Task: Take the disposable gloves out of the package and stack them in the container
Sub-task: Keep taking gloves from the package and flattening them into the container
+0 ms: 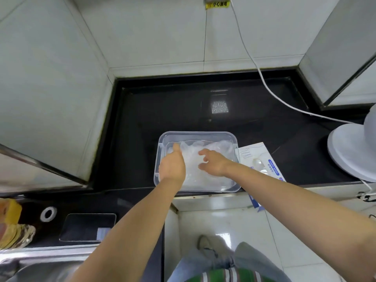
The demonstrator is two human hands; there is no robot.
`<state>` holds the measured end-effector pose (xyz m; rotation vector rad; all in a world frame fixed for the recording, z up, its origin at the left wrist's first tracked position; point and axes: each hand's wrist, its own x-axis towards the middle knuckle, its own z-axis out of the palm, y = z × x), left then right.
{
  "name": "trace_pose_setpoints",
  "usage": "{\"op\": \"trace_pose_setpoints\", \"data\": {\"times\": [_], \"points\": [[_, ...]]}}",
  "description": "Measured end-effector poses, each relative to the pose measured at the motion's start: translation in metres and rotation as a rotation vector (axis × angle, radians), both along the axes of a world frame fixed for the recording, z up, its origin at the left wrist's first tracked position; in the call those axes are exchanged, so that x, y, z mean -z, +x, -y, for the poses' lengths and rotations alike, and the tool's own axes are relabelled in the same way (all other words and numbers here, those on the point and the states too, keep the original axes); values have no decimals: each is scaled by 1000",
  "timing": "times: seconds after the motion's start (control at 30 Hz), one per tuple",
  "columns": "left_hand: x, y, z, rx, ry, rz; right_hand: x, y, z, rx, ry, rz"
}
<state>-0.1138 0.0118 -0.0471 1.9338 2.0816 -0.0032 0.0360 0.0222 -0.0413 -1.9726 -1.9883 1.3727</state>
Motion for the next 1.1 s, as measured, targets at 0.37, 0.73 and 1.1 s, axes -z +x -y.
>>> {"op": "trace_pose_setpoints", "data": {"times": [0.37, 0.73, 1.1], "points": [[2, 23, -3, 118, 146, 295, 25, -4, 7, 46, -168, -81], [30, 6, -17, -120, -633, 396, 37, 8, 5, 319, -246, -28], [-5, 15, -24, -24, 127, 283, -16, 26, -2, 285, 334, -311]]}}
